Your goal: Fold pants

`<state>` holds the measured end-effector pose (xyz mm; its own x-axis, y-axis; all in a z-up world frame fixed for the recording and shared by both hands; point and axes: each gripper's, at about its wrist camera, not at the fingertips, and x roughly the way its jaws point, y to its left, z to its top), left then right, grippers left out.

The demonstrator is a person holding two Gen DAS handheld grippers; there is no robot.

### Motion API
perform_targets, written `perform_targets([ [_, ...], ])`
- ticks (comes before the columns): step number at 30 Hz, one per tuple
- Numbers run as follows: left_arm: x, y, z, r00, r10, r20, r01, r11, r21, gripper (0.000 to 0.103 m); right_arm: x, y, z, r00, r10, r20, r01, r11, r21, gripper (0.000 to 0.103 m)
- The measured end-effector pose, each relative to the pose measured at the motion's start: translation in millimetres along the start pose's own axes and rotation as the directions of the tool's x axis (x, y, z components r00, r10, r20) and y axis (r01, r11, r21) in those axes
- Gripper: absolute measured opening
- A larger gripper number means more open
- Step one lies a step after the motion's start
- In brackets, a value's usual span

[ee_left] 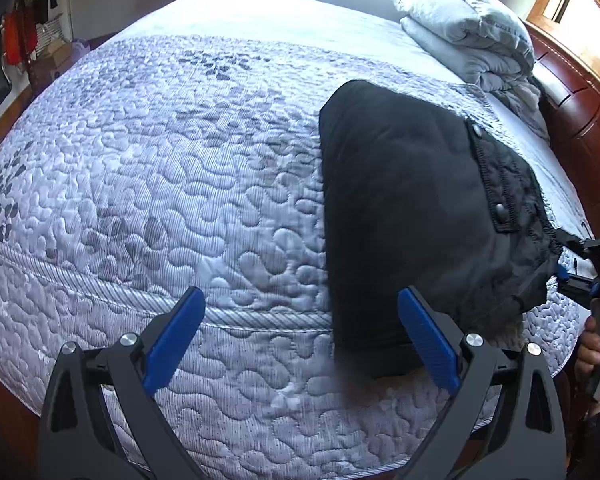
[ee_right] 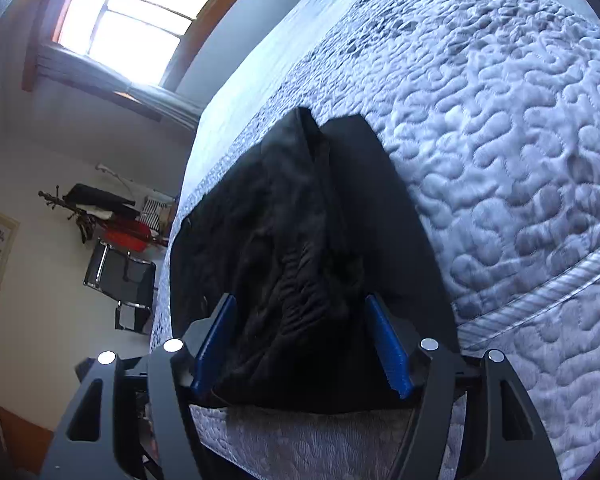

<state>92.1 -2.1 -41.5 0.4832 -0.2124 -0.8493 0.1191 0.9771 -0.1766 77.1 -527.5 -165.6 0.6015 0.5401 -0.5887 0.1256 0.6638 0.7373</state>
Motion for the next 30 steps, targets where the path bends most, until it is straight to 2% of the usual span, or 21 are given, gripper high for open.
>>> perform_targets([
  [2, -3, -4, 1, 1.000, 0.003, 0.009, -0.003, 1.000, 0.012, 0.097, 6, -1, -1, 1.000, 0.005, -0.002, -0.005, 1.000, 0.008, 0.065],
  [3, -4, -5, 2, 1.000, 0.005, 0.012, -0.005, 1.000, 0.018, 0.097, 9, -1, 0, 1.000, -0.003, 0.001, 0.003, 1.000, 0.011, 0.058],
  [4, -6, -7, 2, 1.000, 0.005, 0.016, -0.006, 1.000, 0.026, 0.097, 9, -2, 0, 1.000, -0.020, 0.008, 0.019, 1.000, 0.011, 0.047],
  [7, -7, -10, 3, 1.000, 0.005, 0.020, -0.005, 0.999, 0.035, 0.097, 11, -1, 2, 1.000, -0.011, 0.015, 0.011, 1.000, 0.018, 0.037],
  [10, -7, -13, 4, 1.000, 0.005, 0.020, -0.006, 0.999, 0.046, 0.097, 7, 9, 1, 0.999, -0.028, 0.030, 0.028, 0.999, -0.026, 0.033],
  [19, -1, -14, 6, 1.000, 0.006, 0.008, -0.006, 0.998, 0.060, 0.097, -19, 25, 10, 0.996, -0.043, 0.077, 0.049, 0.996, -0.076, 0.031],
  [30, 1, -12, 8, 1.000, 0.008, 0.005, -0.009, 0.998, 0.068, 0.097, -22, 9, 4, 0.995, -0.057, 0.077, 0.061, 0.997, -0.047, 0.031],
])
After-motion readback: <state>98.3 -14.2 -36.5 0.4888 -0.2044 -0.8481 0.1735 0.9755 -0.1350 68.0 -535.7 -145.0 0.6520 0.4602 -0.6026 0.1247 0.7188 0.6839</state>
